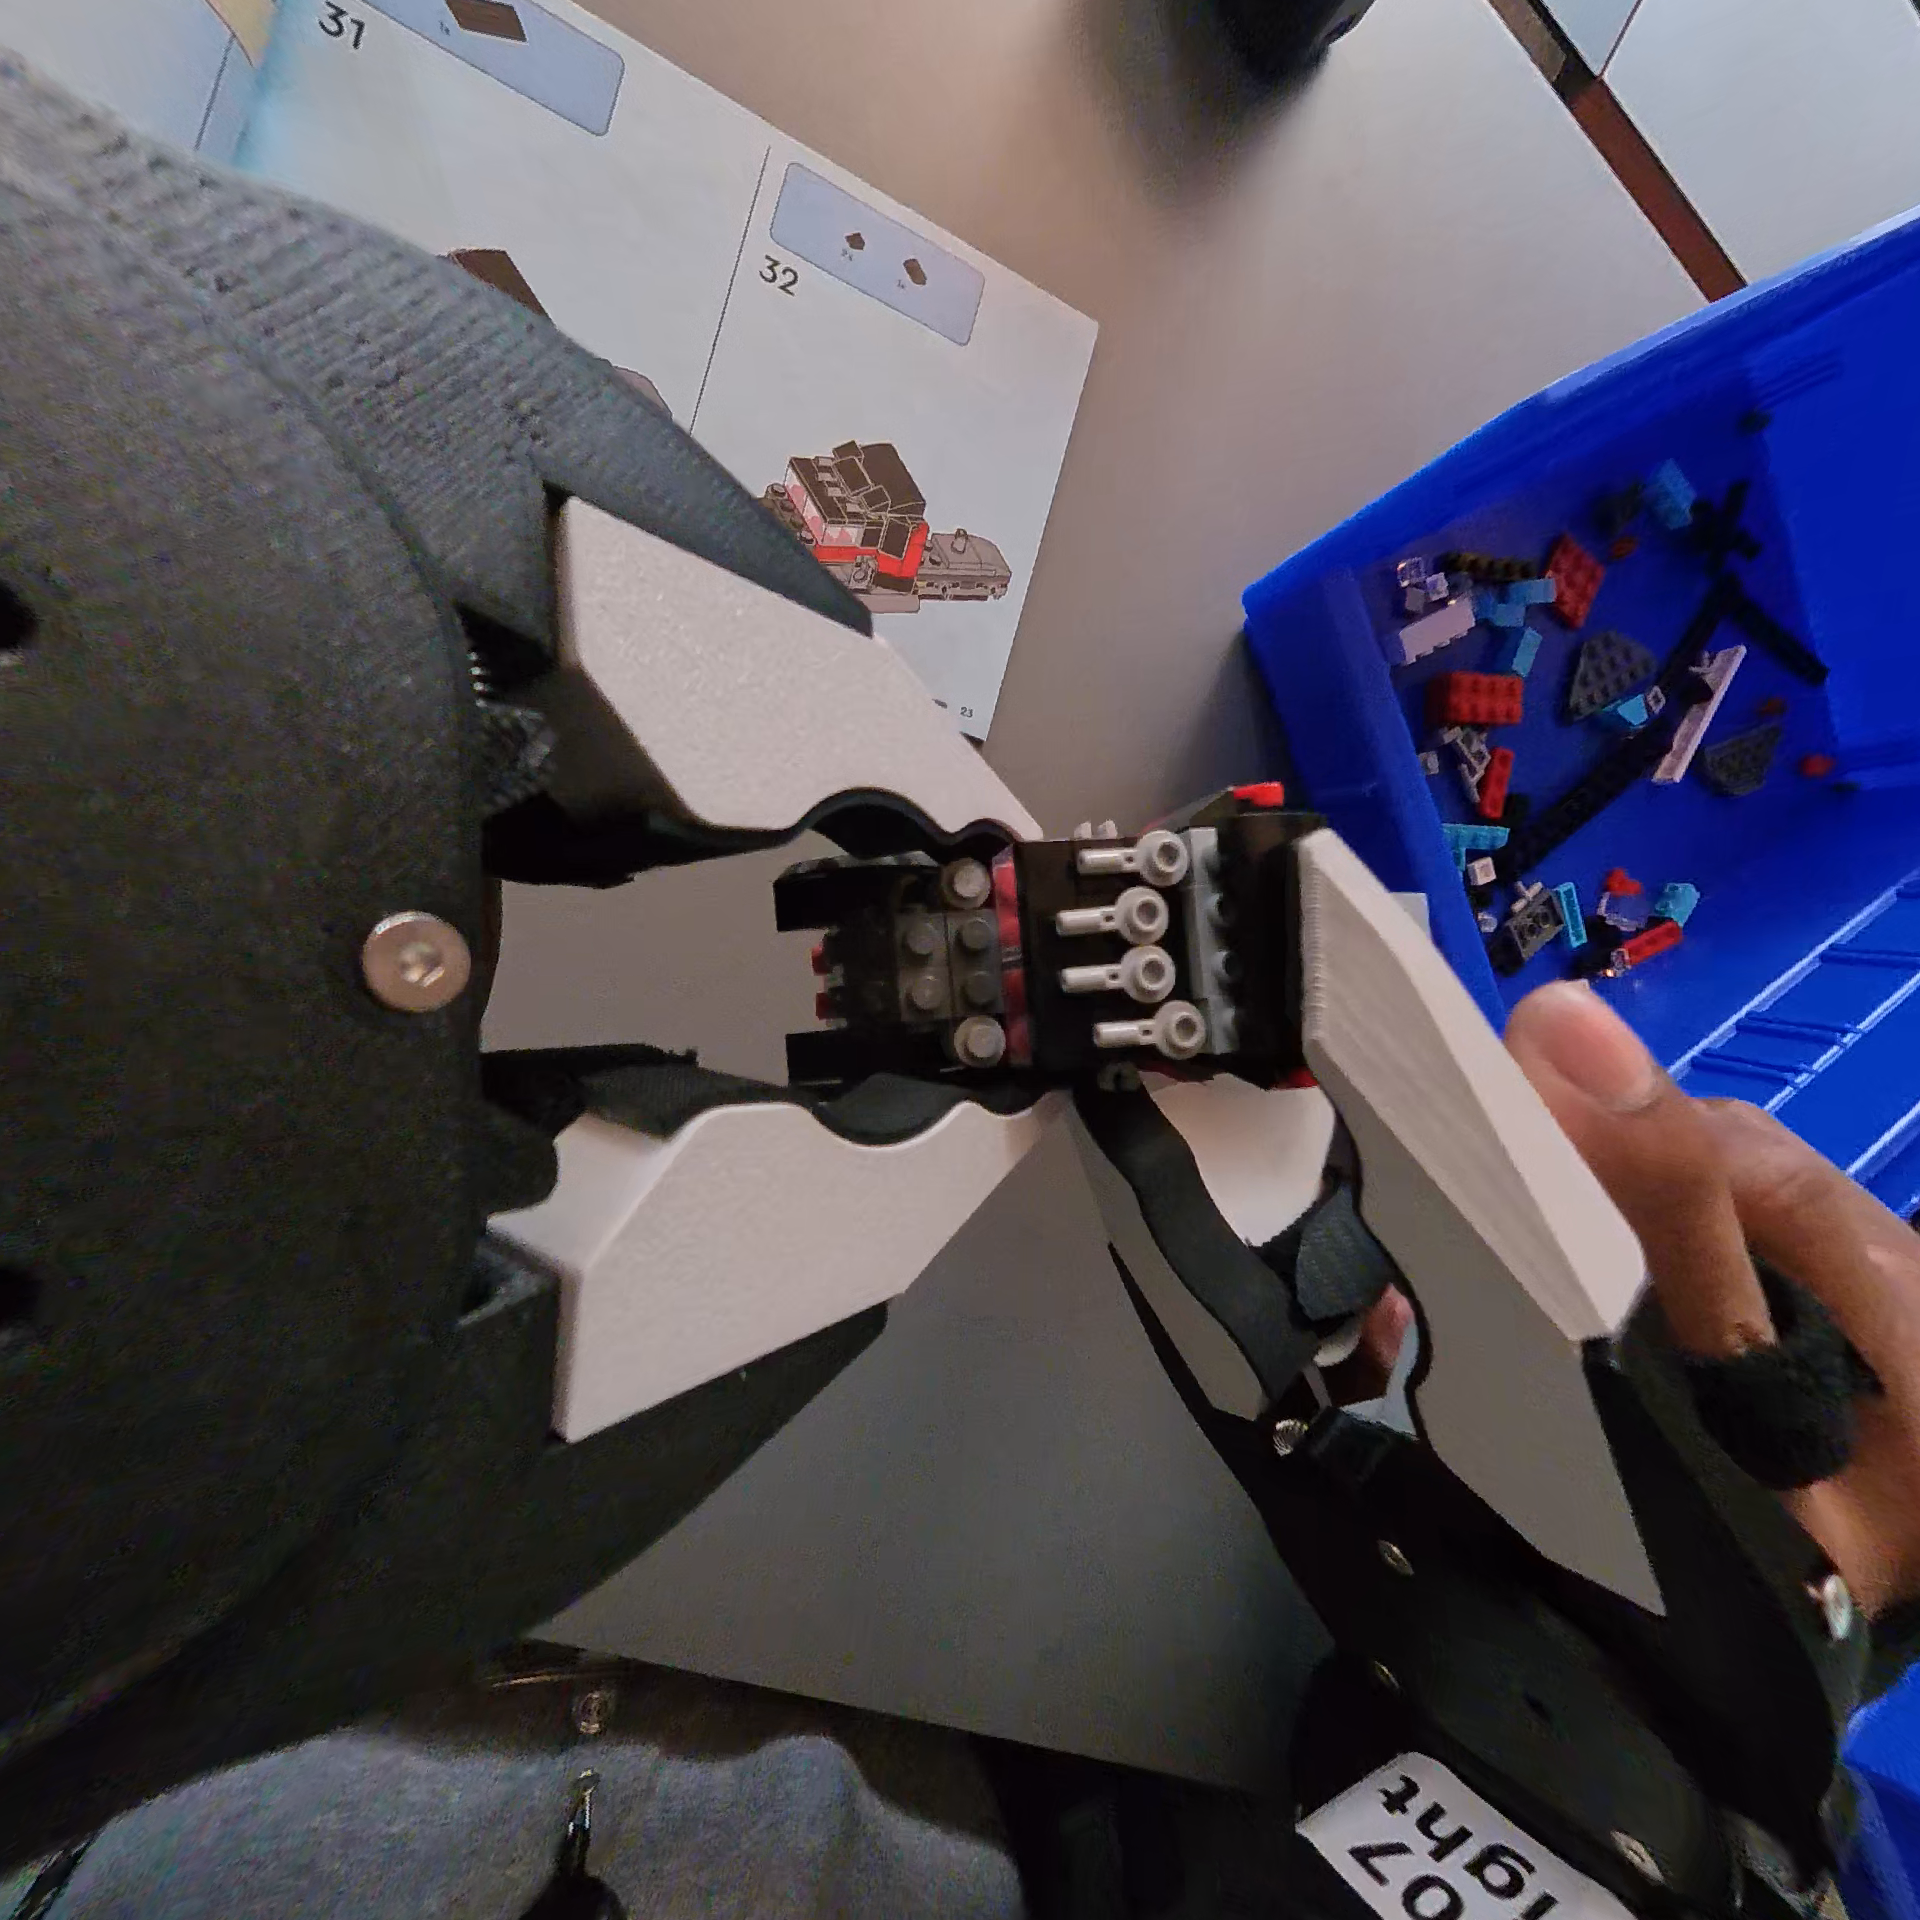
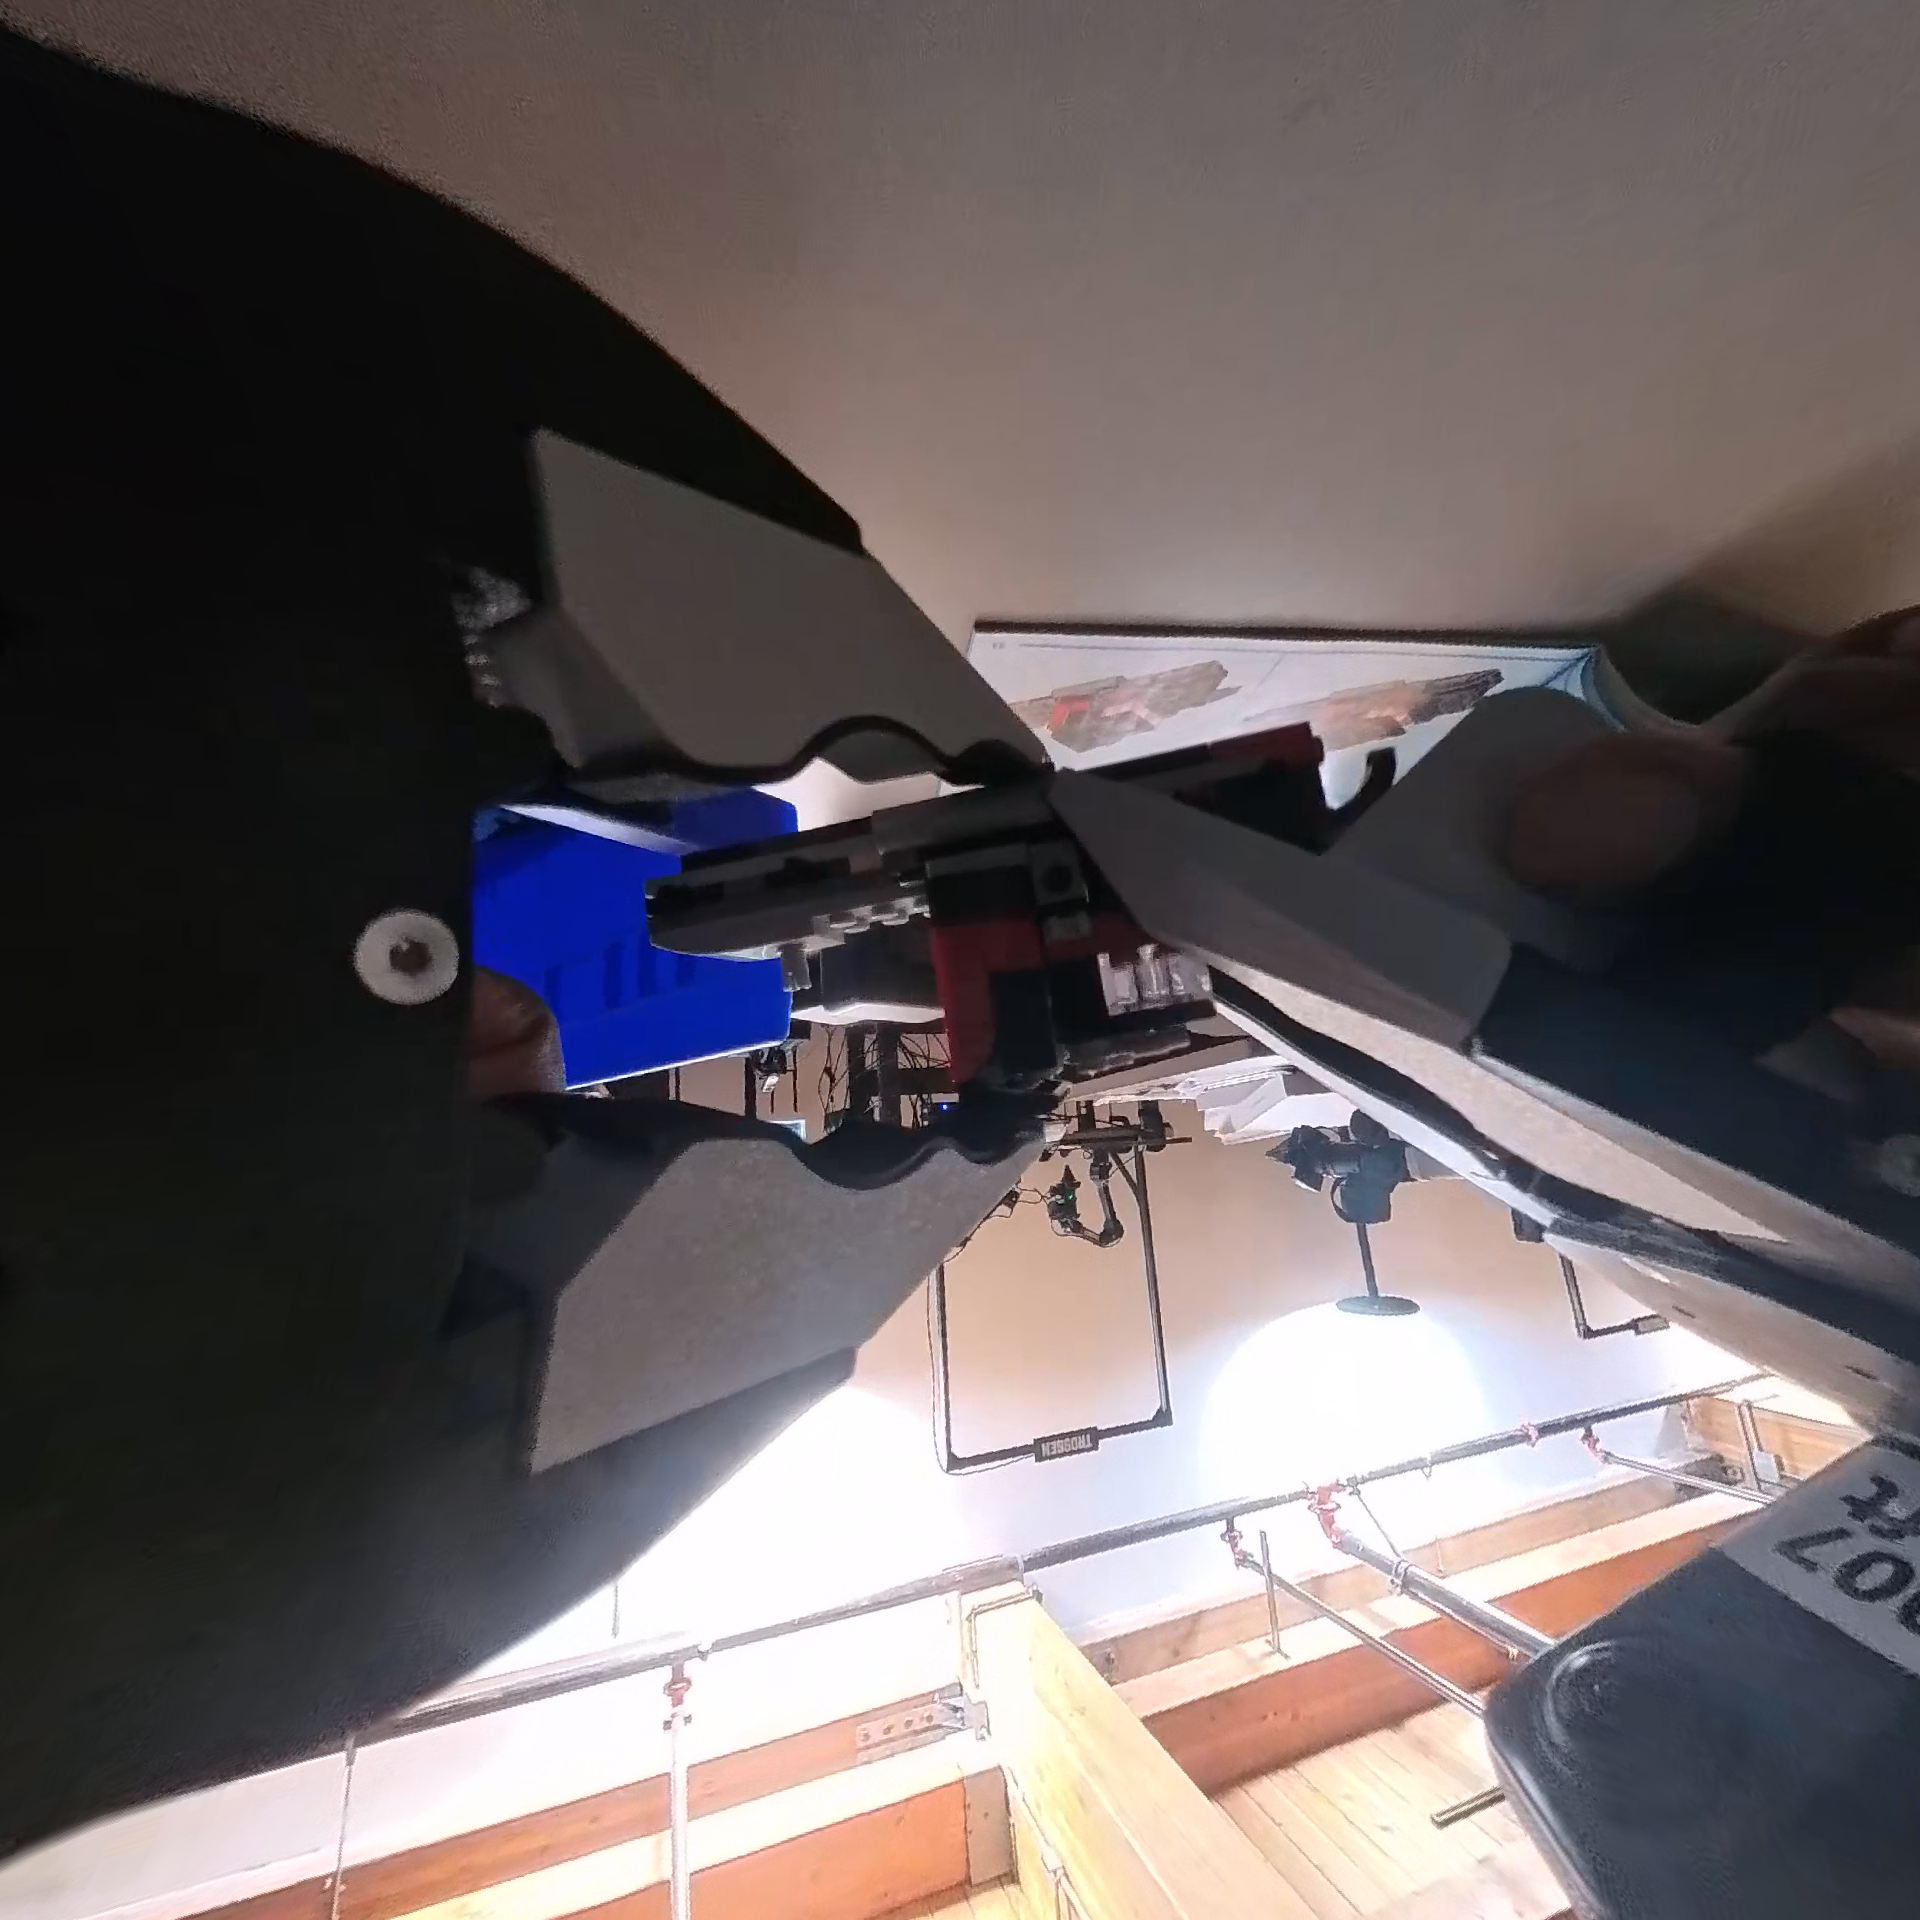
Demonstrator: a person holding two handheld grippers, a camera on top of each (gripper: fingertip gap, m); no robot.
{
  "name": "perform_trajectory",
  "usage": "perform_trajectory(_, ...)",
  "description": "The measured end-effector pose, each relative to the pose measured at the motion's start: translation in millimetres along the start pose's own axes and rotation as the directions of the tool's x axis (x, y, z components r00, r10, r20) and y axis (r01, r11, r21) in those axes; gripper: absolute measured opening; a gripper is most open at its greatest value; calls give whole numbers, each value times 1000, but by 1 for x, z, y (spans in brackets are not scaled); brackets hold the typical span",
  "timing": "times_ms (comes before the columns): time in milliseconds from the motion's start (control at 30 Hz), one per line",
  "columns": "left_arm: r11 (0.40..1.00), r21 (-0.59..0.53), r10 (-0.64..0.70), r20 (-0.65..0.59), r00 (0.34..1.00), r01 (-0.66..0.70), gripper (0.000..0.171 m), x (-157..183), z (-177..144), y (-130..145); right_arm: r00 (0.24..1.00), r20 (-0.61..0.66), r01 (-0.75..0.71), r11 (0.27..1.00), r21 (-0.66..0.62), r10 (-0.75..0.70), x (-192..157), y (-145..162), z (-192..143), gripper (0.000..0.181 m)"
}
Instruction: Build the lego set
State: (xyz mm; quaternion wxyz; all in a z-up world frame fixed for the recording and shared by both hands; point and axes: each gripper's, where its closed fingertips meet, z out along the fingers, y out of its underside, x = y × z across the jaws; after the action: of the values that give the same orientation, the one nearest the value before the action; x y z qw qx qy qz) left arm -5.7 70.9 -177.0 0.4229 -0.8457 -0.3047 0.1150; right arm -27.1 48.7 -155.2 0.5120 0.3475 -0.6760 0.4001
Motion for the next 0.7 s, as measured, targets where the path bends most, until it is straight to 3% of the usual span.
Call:
perform_trajectory(367, 998, -54, -19, -25, 1000, 17, 39, 2, 3, -2, 997, 17, 77, 997, -3, -77, 1, 1, -2, 65)
perform_trajectory(700, 997, -73, -37, -52, 998, 33, 39, 4, 6, -5, 997, 66, 43, 999, -7, -42, 1, 5, -5, 64)
